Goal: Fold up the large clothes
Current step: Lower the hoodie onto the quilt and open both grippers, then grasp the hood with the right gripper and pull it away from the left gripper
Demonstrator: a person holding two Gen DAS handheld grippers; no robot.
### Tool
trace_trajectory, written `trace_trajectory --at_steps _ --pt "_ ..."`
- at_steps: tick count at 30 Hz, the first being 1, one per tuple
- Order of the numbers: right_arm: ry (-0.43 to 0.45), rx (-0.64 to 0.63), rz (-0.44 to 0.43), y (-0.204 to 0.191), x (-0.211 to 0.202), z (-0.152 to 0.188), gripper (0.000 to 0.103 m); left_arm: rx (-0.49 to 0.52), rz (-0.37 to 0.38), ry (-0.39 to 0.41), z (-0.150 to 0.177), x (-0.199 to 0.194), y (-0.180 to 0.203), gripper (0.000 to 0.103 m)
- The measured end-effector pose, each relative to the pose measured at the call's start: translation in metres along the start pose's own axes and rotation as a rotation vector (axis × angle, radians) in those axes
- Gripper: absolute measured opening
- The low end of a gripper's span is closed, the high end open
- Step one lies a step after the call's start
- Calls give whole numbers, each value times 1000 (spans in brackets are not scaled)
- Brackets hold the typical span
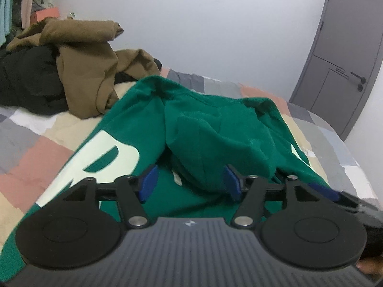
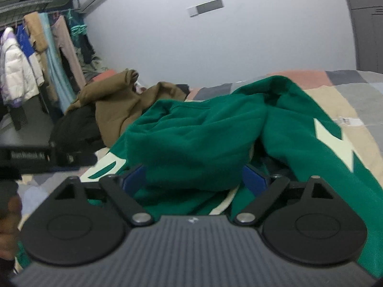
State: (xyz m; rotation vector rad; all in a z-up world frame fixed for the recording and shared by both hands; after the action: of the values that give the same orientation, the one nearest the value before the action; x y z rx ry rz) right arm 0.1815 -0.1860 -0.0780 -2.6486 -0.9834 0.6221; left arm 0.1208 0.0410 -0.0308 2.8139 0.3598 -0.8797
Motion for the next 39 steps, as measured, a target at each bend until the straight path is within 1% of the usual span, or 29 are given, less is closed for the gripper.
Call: trace_trajectory --at_steps 4,7,9,11,14,16,20,21,22,23,24,25,26,27,28,31,34,36,39 --pt "-28 26 11 9 31 7 89 -5 -19 0 -4 7 -8 81" --pt "-51 -15 44 12 57 11 89 -5 -36 10 -7 10 -15 87" --pt "-69 -33 50 14 74 13 89 11 -56 22 -6 11 -17 88" --pt "-82 -32 59 17 92 15 89 16 -60 32 -7 13 -19 89" --pt "-93 -32 82 21 124 11 90 -1 -39 43 -7 15 -23 89" --pt "-92 -45 101 23 146 6 92 -10 -33 39 -4 18 -25 89" --pt "-80 -40 86 27 179 -4 92 -27 -36 15 0 30 -33 89" --pt "-78 -31 82 29 187 -7 87 -35 -36 4 0 35 -36 89" --pt "-77 -29 78 31 194 -10 78 -46 -38 -9 0 40 -39 89" --pt "-82 -34 74 32 201 -15 74 -59 -37 -23 0 46 -43 89" --pt "-88 -44 68 32 207 -20 60 -72 -36 -32 0 51 -46 89" --pt "-90 -58 58 33 213 -27 47 -82 -36 -40 0 57 -48 89" --pt "-90 -69 55 33 217 -35 42 -88 -37 -50 0 63 -51 89" --pt "-88 -85 54 33 223 -46 32 -92 -35 -65 0 71 -53 89" --pt "-83 -106 58 32 230 -60 28 -95 -31 -74 -1 77 -55 89" --pt "-55 -181 73 30 253 -109 25 -101 -36 -80 -3 98 -61 89" --pt "-2 -150 89 36 279 -170 24 -104 -43 -75 -8 120 -65 89" --pt "24 -175 124 38 303 -209 24 -104 -32 -69 -10 134 -65 89" --pt "63 -237 191 41 336 -254 24 -122 -29 -65 -11 151 -68 89"
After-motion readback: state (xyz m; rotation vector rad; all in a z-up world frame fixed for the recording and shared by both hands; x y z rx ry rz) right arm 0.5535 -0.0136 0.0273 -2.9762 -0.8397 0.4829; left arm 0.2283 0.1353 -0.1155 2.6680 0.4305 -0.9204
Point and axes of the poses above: each gripper's, at about its wrist camera, not at the fingertips, and x roughly the way its jaws point, y to its right, z to its underside, the point moved 3 cm from there along x, roughly the way its jaws point, and after that the axes turned 12 degrees about -z, right-handed, at the moved point
